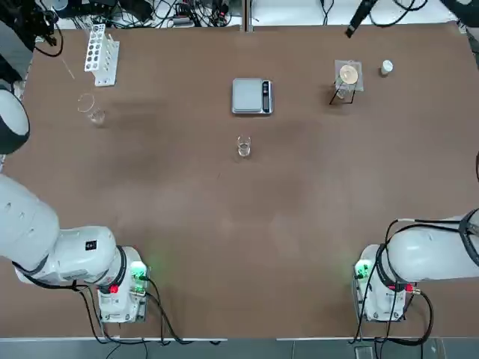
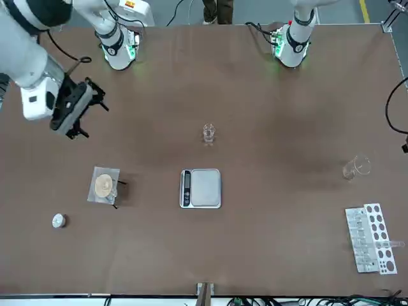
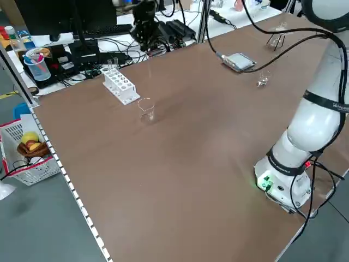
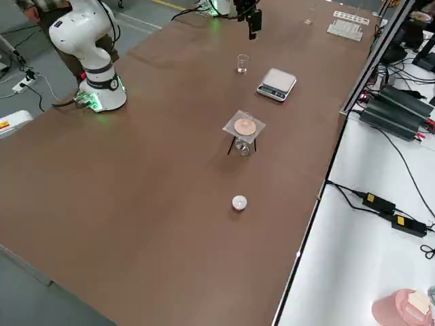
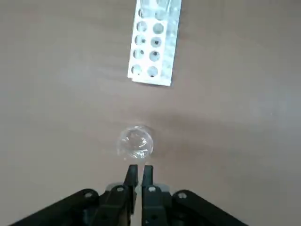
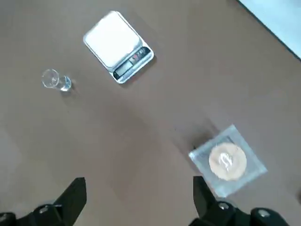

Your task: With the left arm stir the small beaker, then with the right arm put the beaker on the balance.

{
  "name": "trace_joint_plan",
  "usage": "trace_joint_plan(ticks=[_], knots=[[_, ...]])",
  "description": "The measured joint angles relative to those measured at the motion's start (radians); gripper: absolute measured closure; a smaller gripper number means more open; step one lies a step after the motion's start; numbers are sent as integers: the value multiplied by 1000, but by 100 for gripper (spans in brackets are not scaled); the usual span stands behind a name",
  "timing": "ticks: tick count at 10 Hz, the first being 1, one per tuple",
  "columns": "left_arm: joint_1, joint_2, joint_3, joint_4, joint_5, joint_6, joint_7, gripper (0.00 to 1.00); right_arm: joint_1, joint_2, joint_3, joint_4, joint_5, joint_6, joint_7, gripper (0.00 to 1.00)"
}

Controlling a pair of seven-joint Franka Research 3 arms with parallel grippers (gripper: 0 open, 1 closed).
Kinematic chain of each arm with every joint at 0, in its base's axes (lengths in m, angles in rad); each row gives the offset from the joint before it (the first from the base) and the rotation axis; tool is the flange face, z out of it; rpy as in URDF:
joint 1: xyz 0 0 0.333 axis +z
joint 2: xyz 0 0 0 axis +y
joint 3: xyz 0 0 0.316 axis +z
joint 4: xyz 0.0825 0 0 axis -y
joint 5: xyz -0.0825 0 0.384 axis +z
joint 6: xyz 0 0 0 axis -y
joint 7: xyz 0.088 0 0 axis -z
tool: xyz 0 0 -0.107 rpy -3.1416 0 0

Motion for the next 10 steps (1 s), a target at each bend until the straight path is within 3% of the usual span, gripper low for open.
trace_joint_plan(ticks=[2, 6, 10], knots=[[24, 26, 1, 3, -34, 20, 21, 92, 34, 8, 4, -57, 38, 101, -44, 0], [58, 57, 1, -16, -44, 43, 79, 92, 117, 87, 7, -95, 52, 302, -52, 0], [90, 60, 1, -118, -117, 154, 128, 92, 172, 124, 8, -198, 258, 510, -193, 0]])
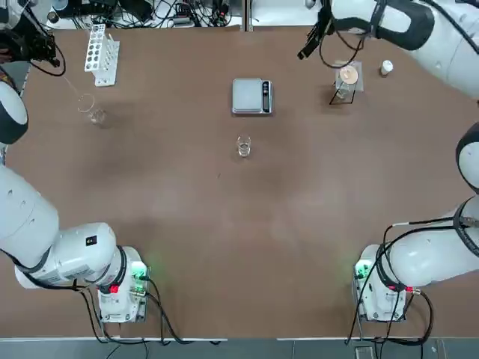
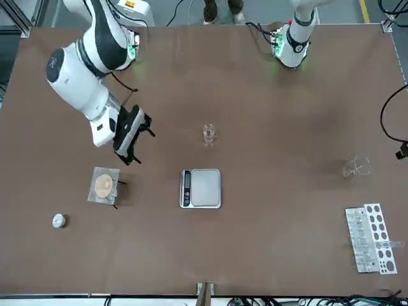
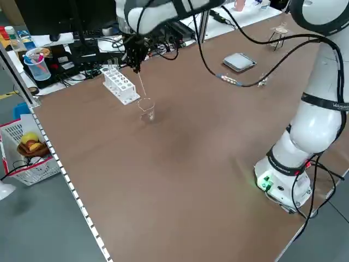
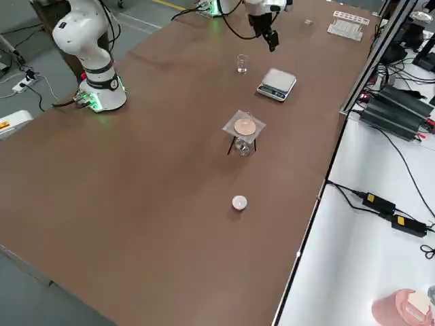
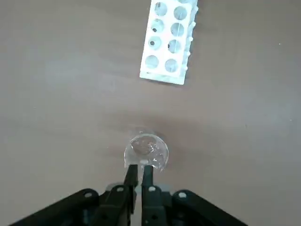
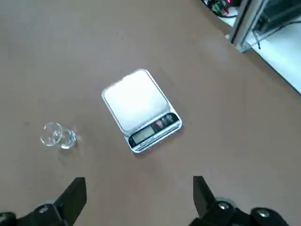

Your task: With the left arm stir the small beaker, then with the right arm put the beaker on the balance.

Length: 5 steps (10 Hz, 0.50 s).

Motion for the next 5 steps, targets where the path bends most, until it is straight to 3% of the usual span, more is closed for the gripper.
trace_joint_plan(ticks=[3, 5], knots=[[11, 1, 0, -76, -26, 99, 29, 92, 38, 0, 1, -84, 192, 101, -185, 0], [28, 2, 0, -112, -84, 121, 69, 92, 59, 1, 7, -143, 221, 135, -240, 0]])
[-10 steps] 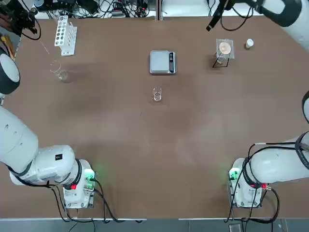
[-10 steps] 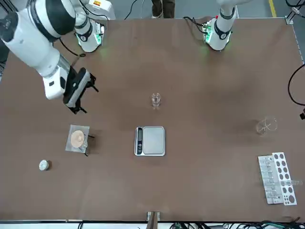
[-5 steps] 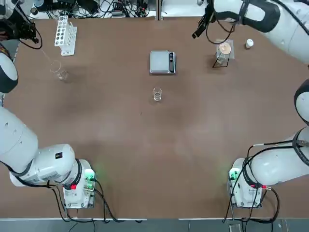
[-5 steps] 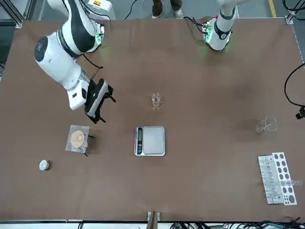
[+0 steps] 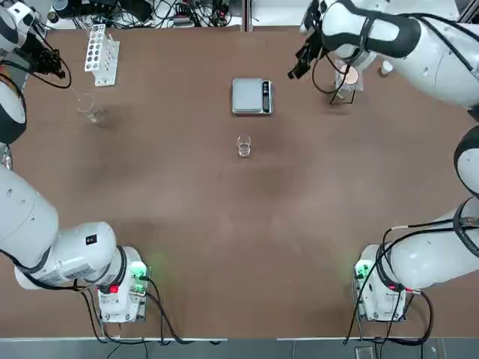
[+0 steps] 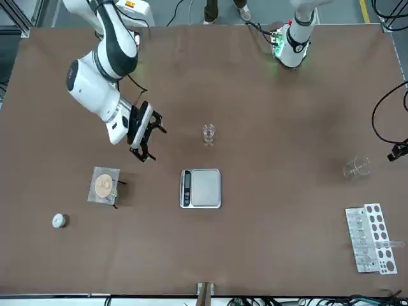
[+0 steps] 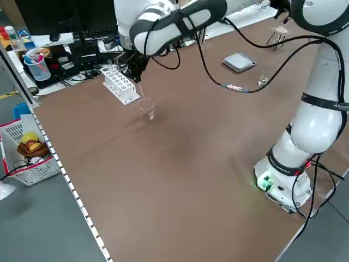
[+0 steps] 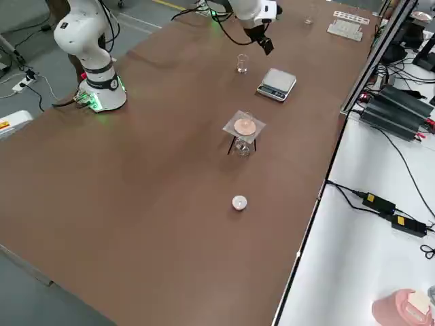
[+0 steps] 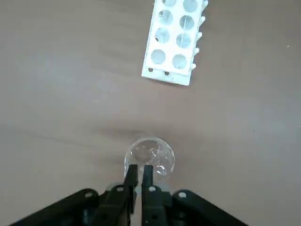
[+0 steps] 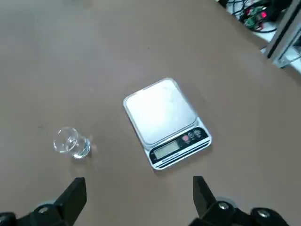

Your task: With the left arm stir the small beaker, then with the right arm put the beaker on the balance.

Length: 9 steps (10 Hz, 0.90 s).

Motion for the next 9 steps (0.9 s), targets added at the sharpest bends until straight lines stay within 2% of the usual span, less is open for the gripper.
trace_joint_plan(ticks=[1, 4, 7, 9], knots=[[5, 0, 0, -11, -12, 0, 5, 92, 5, 0, 8, -25, 14, 16, -29, 0], [6, 9, -9, -41, -30, 29, 6, 92, 30, 0, 32, -86, 154, 51, -178, 0], [15, 45, -12, -67, -76, 78, 81, 92, 60, 0, 35, -104, 483, 25, -451, 0], [28, 58, -12, -68, -106, 83, 116, 92, 59, 0, 31, -122, 607, -26, -591, 0]])
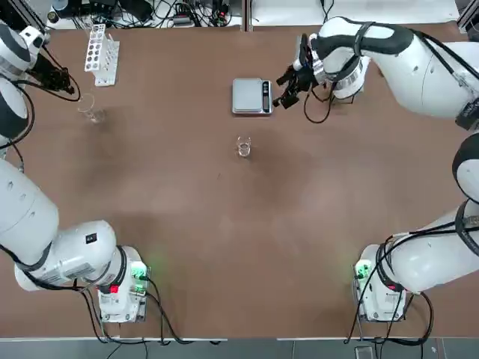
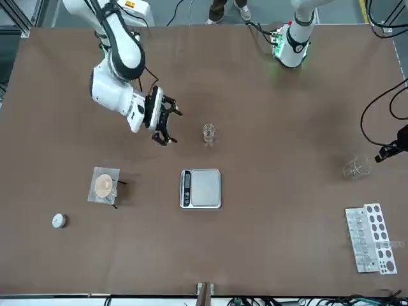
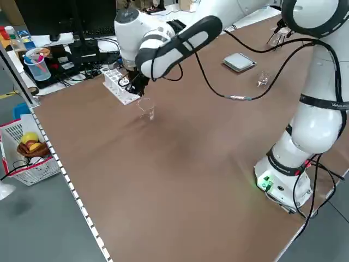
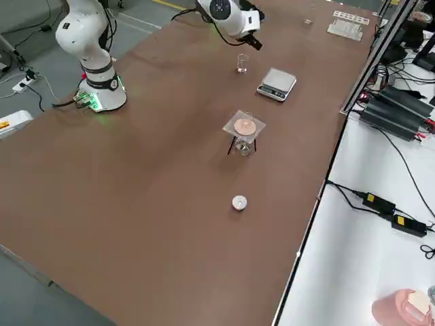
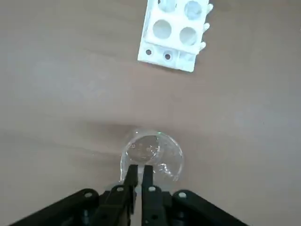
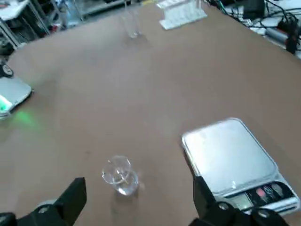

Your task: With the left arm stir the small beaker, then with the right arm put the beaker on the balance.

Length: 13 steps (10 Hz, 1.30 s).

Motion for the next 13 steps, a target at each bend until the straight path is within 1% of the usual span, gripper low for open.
trace_joint_plan(ticks=[2, 6, 8, 10, 11, 13], knots=[[0, 0, -3, 0, -4, 0, 1, 92, -2, 10, -5, -36, 96, -37, -139, 0], [1, 11, -8, -2, -8, 14, 1, 92, -35, 101, -12, -72, 260, -136, -477, 0], [1, 24, -21, -2, -8, 33, 1, 92, -41, 139, -12, -73, 314, -186, -582, 0], [4, 26, -25, -2, -9, 37, 1, 90, -47, 177, -12, -74, 369, -217, -678, 0], [5, 27, -28, -2, -9, 38, 1, 88, -52, 197, -13, -76, 412, -250, -737, 0], [18, 30, -38, -2, -9, 40, 1, 84, -59, 239, -14, -80, 442, -309, -803, 0]])
